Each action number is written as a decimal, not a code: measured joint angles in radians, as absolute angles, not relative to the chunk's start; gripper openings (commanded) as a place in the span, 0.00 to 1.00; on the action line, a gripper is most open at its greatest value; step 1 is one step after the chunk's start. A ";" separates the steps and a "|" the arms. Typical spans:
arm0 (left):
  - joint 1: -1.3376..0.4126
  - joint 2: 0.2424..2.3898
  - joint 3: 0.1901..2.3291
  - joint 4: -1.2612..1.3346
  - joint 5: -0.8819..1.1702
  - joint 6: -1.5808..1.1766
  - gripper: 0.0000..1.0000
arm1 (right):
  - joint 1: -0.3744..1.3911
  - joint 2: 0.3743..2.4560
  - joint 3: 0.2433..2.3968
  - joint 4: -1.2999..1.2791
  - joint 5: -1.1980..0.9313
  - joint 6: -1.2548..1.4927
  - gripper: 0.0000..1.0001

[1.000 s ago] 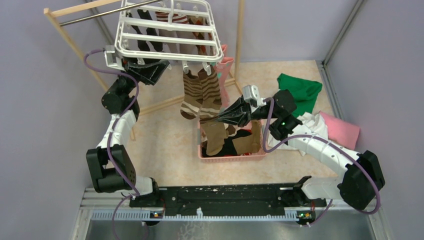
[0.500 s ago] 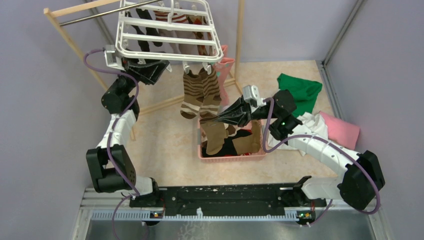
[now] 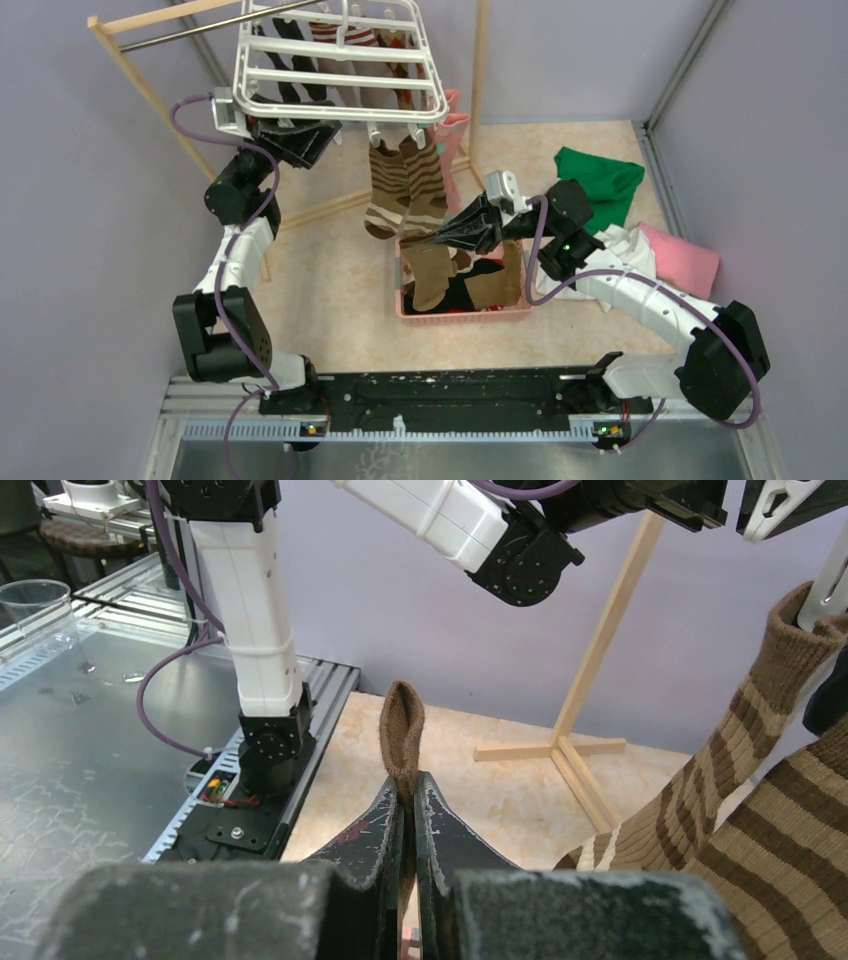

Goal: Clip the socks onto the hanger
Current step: Open the clamp at the hanger.

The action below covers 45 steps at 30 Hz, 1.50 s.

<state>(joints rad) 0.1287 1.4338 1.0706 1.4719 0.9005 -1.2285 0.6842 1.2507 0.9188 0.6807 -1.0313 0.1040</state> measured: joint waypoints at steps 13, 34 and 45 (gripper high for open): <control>0.141 1.378 0.896 1.473 0.913 -1.202 0.99 | 0.684 1.251 0.919 0.664 -1.033 0.097 0.00; 0.159 0.936 0.567 1.253 0.986 -0.767 0.92 | 0.656 1.251 0.919 0.613 -1.033 0.076 0.00; 0.105 0.908 0.534 0.962 0.950 -0.432 0.87 | 0.599 1.253 0.933 0.502 -0.960 0.032 0.00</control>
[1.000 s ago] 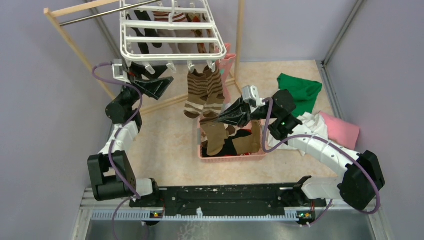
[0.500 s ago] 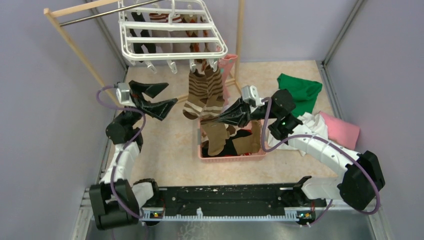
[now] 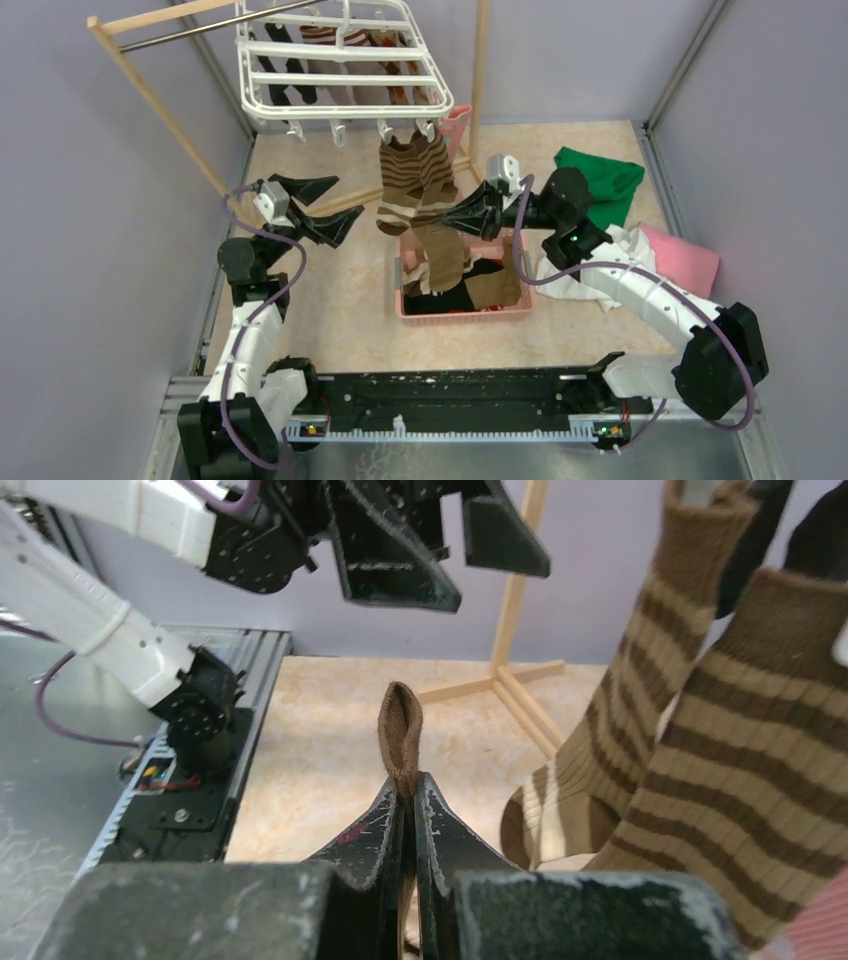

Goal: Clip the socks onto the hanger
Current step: Open the clamp at the hanger.

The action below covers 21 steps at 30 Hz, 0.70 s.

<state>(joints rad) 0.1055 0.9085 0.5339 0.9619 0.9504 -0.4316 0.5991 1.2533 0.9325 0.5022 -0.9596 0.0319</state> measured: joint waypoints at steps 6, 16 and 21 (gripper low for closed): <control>0.105 0.882 0.531 0.875 0.879 -0.395 0.95 | 0.634 1.313 1.046 0.440 -0.860 -0.023 0.00; 0.106 0.627 0.543 0.509 0.754 -0.329 0.99 | 0.792 1.406 1.169 0.334 -0.662 -0.090 0.00; 0.111 0.613 0.547 0.442 0.750 -0.330 0.99 | 0.845 1.455 1.201 0.344 -0.503 -0.111 0.00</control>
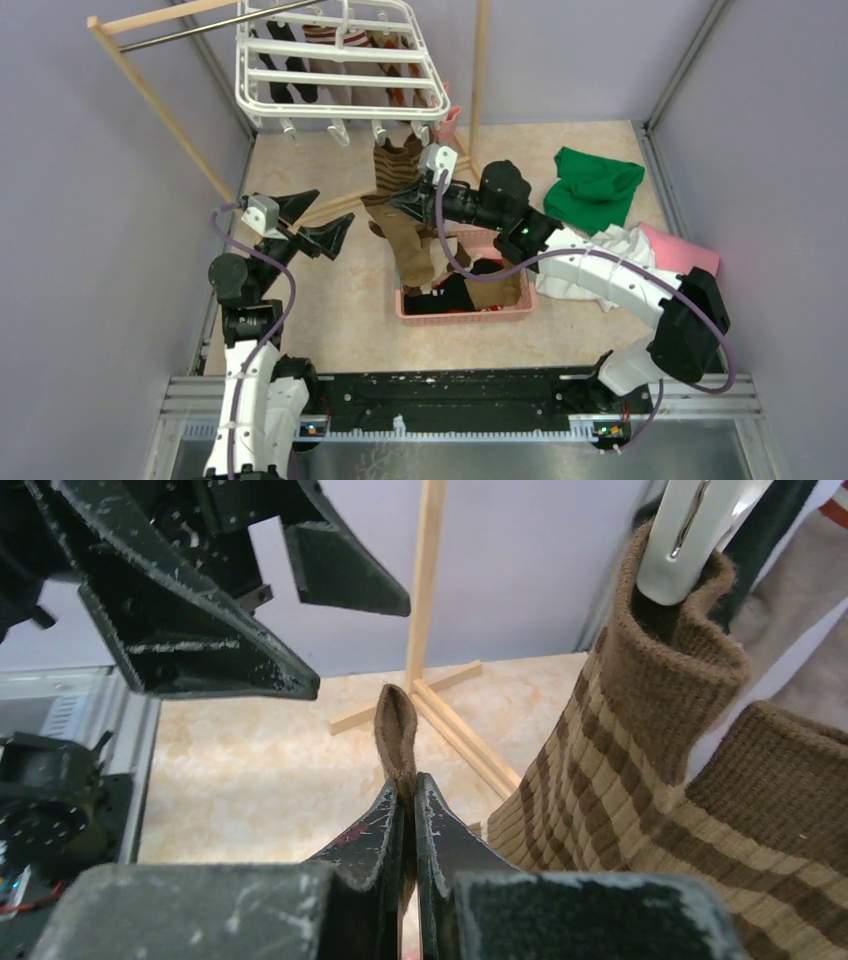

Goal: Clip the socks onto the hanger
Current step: Open the clamp at the hanger.

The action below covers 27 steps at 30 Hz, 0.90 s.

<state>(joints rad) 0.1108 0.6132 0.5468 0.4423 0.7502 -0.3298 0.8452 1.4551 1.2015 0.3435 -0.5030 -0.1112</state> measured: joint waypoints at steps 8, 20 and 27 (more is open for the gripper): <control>0.149 0.655 0.439 0.474 0.600 -0.331 0.99 | 0.959 1.523 1.250 0.386 -0.258 -0.135 0.00; 0.164 0.709 0.411 0.520 0.440 -0.338 0.99 | 1.040 1.694 1.345 0.531 0.132 -0.200 0.00; 0.178 0.767 0.411 0.659 0.557 -0.374 0.99 | 1.040 1.706 1.335 0.654 0.303 -0.270 0.00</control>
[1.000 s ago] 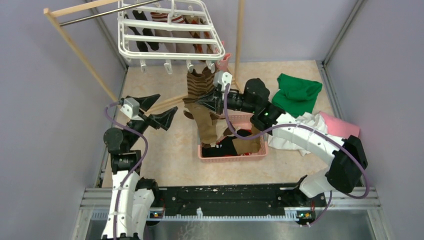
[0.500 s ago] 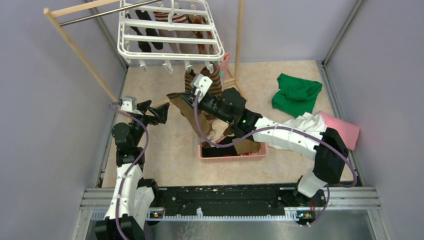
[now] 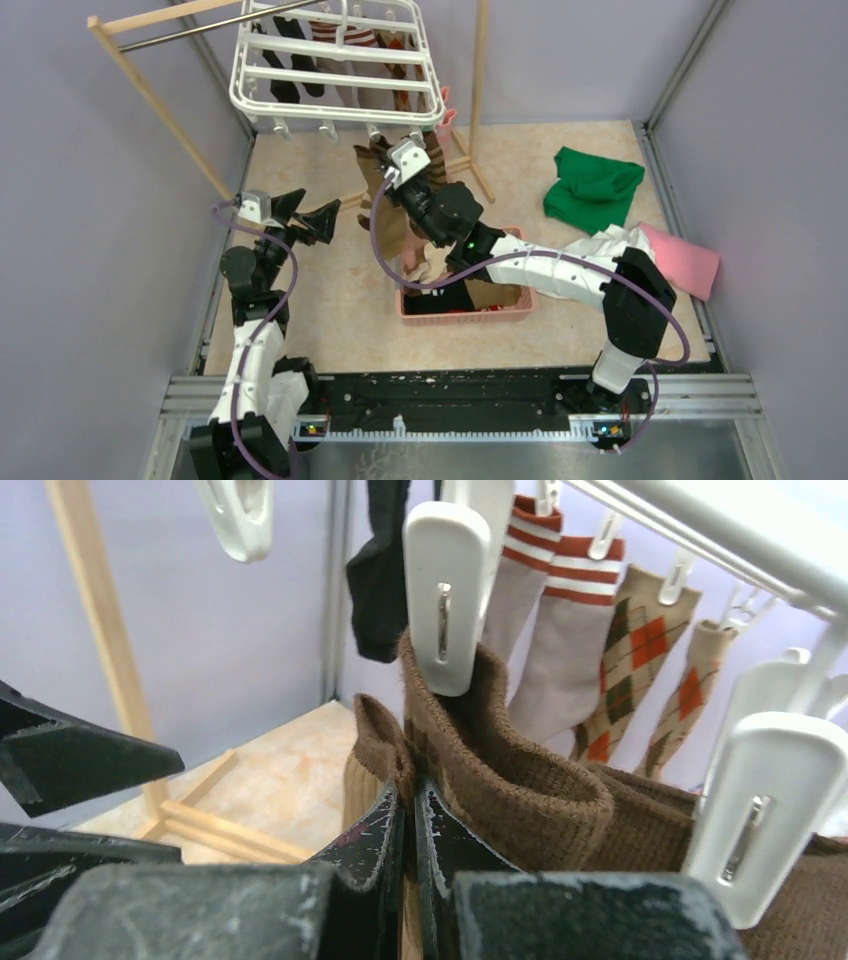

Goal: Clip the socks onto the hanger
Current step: Open the clamp at the hanger.

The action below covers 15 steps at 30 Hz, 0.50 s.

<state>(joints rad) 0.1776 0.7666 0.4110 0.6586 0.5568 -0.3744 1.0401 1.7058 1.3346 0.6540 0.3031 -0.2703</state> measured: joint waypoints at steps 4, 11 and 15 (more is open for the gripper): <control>0.184 0.870 0.410 0.820 0.668 -0.446 0.99 | 1.036 1.699 1.306 0.710 0.349 -0.302 0.00; 0.185 1.070 0.406 1.211 0.856 -0.612 0.99 | 1.000 1.666 1.277 0.710 0.369 -0.319 0.00; 0.186 1.181 0.437 1.385 0.916 -0.737 0.99 | 0.968 1.625 1.256 0.707 0.370 -0.321 0.00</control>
